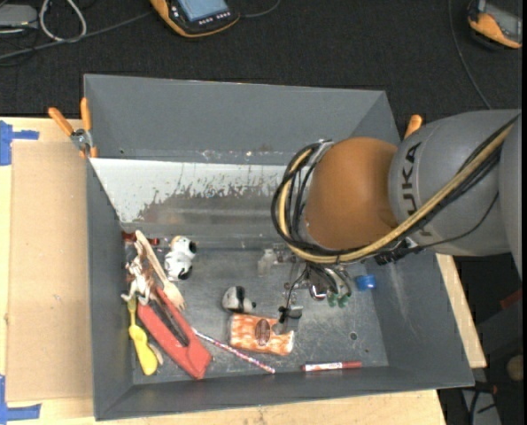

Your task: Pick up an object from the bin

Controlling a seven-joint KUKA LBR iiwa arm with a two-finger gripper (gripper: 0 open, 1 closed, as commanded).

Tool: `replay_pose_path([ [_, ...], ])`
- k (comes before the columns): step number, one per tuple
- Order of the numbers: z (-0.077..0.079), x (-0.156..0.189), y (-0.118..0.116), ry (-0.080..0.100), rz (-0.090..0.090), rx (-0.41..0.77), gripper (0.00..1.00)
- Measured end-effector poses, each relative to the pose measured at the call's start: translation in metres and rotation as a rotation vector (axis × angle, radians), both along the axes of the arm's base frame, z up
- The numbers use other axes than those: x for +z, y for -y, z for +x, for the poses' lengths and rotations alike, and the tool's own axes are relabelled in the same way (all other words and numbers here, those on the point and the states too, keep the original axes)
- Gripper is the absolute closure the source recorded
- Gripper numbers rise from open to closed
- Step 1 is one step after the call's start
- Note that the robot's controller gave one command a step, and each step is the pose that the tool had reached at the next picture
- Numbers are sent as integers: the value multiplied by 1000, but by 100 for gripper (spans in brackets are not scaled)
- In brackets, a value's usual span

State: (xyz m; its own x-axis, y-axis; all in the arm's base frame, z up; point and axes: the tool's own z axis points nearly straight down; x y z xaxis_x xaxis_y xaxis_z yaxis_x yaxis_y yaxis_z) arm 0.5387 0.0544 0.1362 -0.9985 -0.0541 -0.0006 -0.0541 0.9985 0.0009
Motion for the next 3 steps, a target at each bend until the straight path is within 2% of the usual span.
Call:
replay_pose_path([
  [1,-25,7,-10,3,0,-24,0],
  [2,-54,-17,-16,-5,0,3,0],
  [3,-48,-66,-14,11,1,136,0],
])
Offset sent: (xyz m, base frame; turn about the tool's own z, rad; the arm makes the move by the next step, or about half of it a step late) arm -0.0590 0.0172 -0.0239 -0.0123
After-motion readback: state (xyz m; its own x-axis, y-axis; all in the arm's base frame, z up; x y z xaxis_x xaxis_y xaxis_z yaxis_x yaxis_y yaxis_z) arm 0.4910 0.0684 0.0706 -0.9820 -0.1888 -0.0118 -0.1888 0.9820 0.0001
